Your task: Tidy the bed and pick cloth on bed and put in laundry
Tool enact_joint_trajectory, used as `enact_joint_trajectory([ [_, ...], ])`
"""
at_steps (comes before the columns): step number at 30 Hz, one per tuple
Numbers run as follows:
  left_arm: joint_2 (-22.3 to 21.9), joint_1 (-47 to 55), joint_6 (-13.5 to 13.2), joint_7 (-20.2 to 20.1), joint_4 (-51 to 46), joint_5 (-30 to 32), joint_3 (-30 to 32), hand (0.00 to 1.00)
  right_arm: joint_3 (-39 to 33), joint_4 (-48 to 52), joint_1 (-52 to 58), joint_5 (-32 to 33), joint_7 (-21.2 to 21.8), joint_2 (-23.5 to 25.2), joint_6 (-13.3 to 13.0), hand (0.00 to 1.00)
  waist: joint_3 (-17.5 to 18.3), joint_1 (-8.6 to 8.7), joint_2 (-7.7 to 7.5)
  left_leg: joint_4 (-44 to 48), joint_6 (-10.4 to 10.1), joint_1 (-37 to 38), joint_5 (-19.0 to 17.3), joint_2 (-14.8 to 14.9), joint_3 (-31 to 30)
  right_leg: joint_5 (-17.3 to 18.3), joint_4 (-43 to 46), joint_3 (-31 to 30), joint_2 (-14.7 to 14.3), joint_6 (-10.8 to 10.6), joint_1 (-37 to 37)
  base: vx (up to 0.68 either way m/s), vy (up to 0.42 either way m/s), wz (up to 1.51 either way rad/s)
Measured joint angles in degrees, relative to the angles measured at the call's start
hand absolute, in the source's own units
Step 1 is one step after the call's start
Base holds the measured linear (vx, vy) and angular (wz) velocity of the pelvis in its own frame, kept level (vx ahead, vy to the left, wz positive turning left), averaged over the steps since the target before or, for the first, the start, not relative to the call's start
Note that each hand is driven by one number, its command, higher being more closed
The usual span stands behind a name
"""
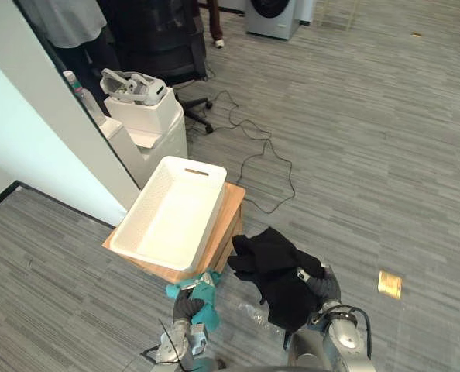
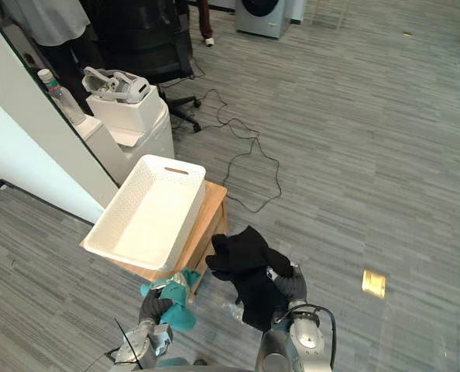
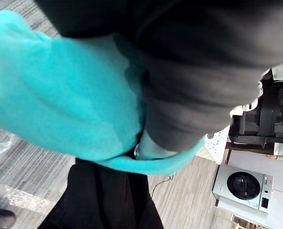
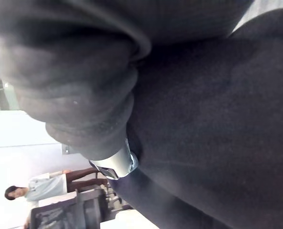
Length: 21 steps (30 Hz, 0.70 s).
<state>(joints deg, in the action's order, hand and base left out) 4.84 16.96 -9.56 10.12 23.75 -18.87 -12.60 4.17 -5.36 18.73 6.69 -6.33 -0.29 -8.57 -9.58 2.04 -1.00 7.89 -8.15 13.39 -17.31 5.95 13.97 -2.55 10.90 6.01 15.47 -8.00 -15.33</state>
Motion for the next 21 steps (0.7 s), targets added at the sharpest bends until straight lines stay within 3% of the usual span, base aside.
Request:
enact_joint_trajectory([
  [1,-0.83,0.78,0.16,-0.07,1.20,0.14,0.95,1.00,0.20,0.80,0.29,0.12,0.25,-0.99,-0.04,1.00,-0.05,0.17,1.65,0.54,-1.48,1.74,-1.26,3.24,0.05,-0.35,4.29,1.43,-2.55,-0.42,-0.08,0.42,-0.538,0.15],
  [2,-2.98,1.51,0.25,-0.09,1.71,0.54,2.08,1.00,0.84,1.17,-0.12,0.53,0.40,-2.27,-0.05,1.00,0.91,0.19,4.42,7.80,-2.19,-0.68,-1.50,7.76,-0.30,1.02,5.99,3.26,-5.39,1.17,0.18,0.49,-0.628,0.22],
  [3,-4.39,1.39,0.00,-0.11,1.33,0.46,2.30,1.00,0.86,1.83,-1.03,0.80,0.41,-3.14,-0.06,1.00,1.06,0.27,5.58,17.02,-0.10,-5.90,0.14,10.45,-0.96,2.19,6.26,4.77,-6.46,2.80,0.81,0.49,-0.594,0.42],
  [4,-5.96,0.74,-0.34,-0.27,1.15,0.26,1.77,1.00,0.89,3.36,-2.06,1.64,0.39,-4.33,-0.25,1.00,-0.58,0.36,4.88,30.78,4.78,-12.93,6.46,13.99,-1.34,3.58,5.20,6.83,-7.30,4.42,3.77,0.37,-0.508,0.47],
  [6,-7.20,0.26,-0.34,-1.36,1.01,-0.44,1.35,1.00,0.76,4.10,-3.80,1.77,0.18,-5.00,-0.34,1.00,-2.83,0.30,4.72,41.86,4.83,-16.43,6.27,17.28,1.86,4.30,2.19,9.56,-7.58,5.48,9.93,0.31,-0.368,0.56],
  [8,-7.27,0.32,-0.40,-1.93,-0.15,-0.77,0.92,1.00,0.75,4.11,-5.67,1.78,-0.03,-5.19,-1.23,1.00,-3.12,0.09,4.04,45.69,5.54,-19.37,5.78,17.98,7.88,4.59,-2.00,12.15,-7.38,6.01,15.10,0.30,-0.324,0.61],
  [12,-6.97,0.51,-0.87,-2.54,-3.85,-0.80,0.94,1.00,0.13,3.99,-9.74,1.74,-0.13,-6.28,-1.97,1.00,-2.71,-0.03,4.90,34.08,5.59,-21.91,5.27,15.37,26.81,4.18,-6.98,19.22,-7.58,5.88,20.47,0.27,-0.114,0.76],
  [13,-7.06,0.50,-0.87,-2.60,-4.36,-0.79,0.90,1.00,-0.55,3.96,-10.00,1.73,-0.20,-6.66,-2.01,1.00,-2.59,0.24,5.08,27.61,6.71,-20.05,5.64,14.50,35.79,4.38,-7.62,22.22,-7.79,5.52,22.01,0.29,-0.064,1.13],
  [14,-7.06,0.50,-0.83,-2.69,-4.59,-0.79,0.82,1.00,-1.41,3.98,-9.74,1.71,-0.25,-6.96,-2.05,1.00,-2.21,0.47,5.69,21.72,9.65,-18.90,7.09,13.52,40.51,5.33,-7.66,24.82,-8.65,4.46,23.47,0.34,-0.061,1.16],
  [15,-6.99,0.50,-0.73,-2.86,-4.61,-0.79,0.81,1.00,-1.82,3.97,-9.49,1.71,-0.28,-6.97,-2.02,1.00,-1.95,0.39,5.89,19.35,11.89,-18.43,5.82,12.71,41.01,6.21,-7.34,26.33,-8.96,3.64,24.20,0.28,0.027,1.21],
  [16,-6.42,0.44,-0.51,-3.42,-4.61,-0.79,0.98,1.00,-2.06,3.94,-9.12,1.68,-0.32,-6.57,-1.98,1.00,-1.25,0.46,5.23,14.37,12.94,-17.54,3.92,9.00,39.32,8.78,-4.14,28.69,-7.33,2.37,24.62,0.26,0.102,1.25],
  [17,-6.16,0.63,0.18,-3.97,-4.56,-0.79,0.93,1.00,-2.11,4.26,-8.65,1.56,-0.28,-6.28,-1.94,1.00,-1.18,0.75,3.51,9.21,12.12,-15.70,4.83,4.53,36.91,10.75,3.75,30.22,-3.27,0.98,23.39,0.26,0.138,1.27],
  [18,-6.26,0.95,0.44,-4.20,-4.58,-0.73,0.81,1.00,-2.17,4.38,-8.50,1.37,-0.27,-6.27,-1.94,1.00,-1.18,0.88,3.35,6.63,12.29,-14.54,5.67,2.72,35.74,11.04,9.24,30.40,-1.28,0.91,22.31,0.26,0.189,1.33],
  [19,-6.01,1.21,0.63,-4.97,-4.66,-0.71,0.74,1.00,-2.53,4.51,-8.35,-0.36,-0.21,-5.66,-1.96,1.00,-1.01,1.25,2.88,2.71,13.77,-12.45,7.42,-0.51,32.58,10.44,23.01,29.24,3.62,1.91,19.05,0.39,0.181,1.49],
  [20,-4.83,1.66,0.81,-5.08,-4.78,-0.69,0.57,1.00,-2.83,4.55,-8.33,-0.80,-0.23,-4.28,-1.95,1.00,-0.57,2.19,1.93,1.68,14.19,-11.23,7.69,-2.15,29.28,11.69,34.06,24.71,6.21,3.40,14.88,0.40,0.135,1.59],
  [21,-3.85,1.59,0.92,-5.04,-4.80,-0.68,0.35,1.00,-2.93,4.67,-8.33,-0.94,-0.18,-3.47,-1.95,1.00,-0.46,2.31,1.69,1.37,14.19,-10.64,7.69,-2.47,27.58,12.92,37.30,21.53,6.00,2.75,13.13,0.36,0.030,1.52],
])
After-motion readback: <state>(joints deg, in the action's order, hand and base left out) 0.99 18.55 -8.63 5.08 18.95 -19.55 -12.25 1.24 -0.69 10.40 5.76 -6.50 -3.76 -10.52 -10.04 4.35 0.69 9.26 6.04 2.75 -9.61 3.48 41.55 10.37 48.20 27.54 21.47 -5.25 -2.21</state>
